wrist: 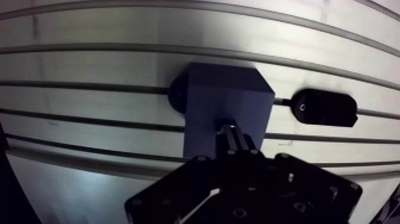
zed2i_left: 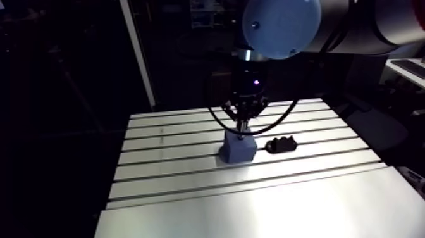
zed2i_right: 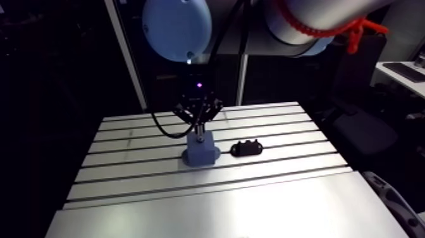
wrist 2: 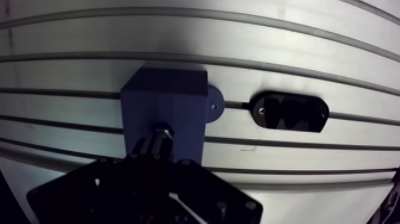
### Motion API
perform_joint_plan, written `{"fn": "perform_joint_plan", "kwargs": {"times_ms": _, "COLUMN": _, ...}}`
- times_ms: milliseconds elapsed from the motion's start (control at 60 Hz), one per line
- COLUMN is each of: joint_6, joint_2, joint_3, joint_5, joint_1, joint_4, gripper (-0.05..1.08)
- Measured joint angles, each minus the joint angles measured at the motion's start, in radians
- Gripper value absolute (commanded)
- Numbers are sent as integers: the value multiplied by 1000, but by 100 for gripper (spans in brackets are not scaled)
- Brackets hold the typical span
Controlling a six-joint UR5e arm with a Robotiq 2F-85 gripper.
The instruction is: Pick up the M10 bolt and insert it into the hex recess until seated.
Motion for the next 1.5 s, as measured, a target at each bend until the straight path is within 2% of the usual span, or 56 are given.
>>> {"fn": "perform_joint_plan", "kwargs": {"times_ms": 1500, "joint_6": -14, "joint_2": 7, "joint_3": 17, "joint_5": 3, "joint_1": 0, "joint_4": -23, "gripper": 108}}
